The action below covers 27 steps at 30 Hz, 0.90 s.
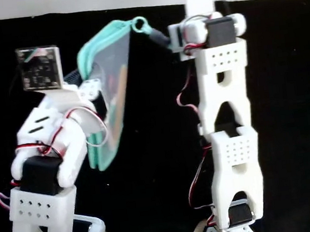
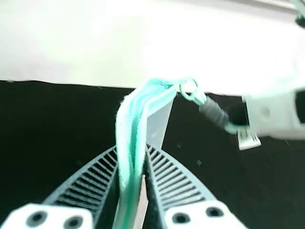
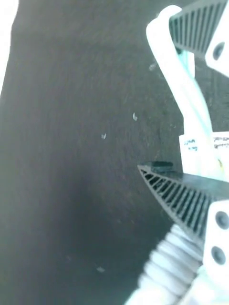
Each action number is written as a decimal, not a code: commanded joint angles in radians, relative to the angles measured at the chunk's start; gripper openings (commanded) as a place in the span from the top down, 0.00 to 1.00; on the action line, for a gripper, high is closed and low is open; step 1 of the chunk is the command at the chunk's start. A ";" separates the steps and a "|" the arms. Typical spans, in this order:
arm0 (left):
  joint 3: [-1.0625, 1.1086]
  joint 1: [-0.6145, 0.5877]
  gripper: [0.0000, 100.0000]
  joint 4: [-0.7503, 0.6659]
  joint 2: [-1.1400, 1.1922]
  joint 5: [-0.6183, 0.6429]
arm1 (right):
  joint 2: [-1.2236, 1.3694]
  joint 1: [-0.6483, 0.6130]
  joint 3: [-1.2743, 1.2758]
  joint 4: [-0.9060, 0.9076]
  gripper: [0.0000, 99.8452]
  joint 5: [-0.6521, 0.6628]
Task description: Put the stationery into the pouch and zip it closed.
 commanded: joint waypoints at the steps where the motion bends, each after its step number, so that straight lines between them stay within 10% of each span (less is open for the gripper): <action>1: -0.036 -0.097 0.99 -0.052 -0.002 -0.044 | -0.021 -0.038 -0.027 0.018 0.69 0.028; 16: -0.038 -0.220 0.99 -0.376 0.355 -0.172 | -0.325 -0.137 0.493 0.015 0.70 -0.003; 27: 0.065 0.105 0.99 -0.368 0.392 -0.172 | -0.496 -0.120 0.604 0.015 0.70 -0.181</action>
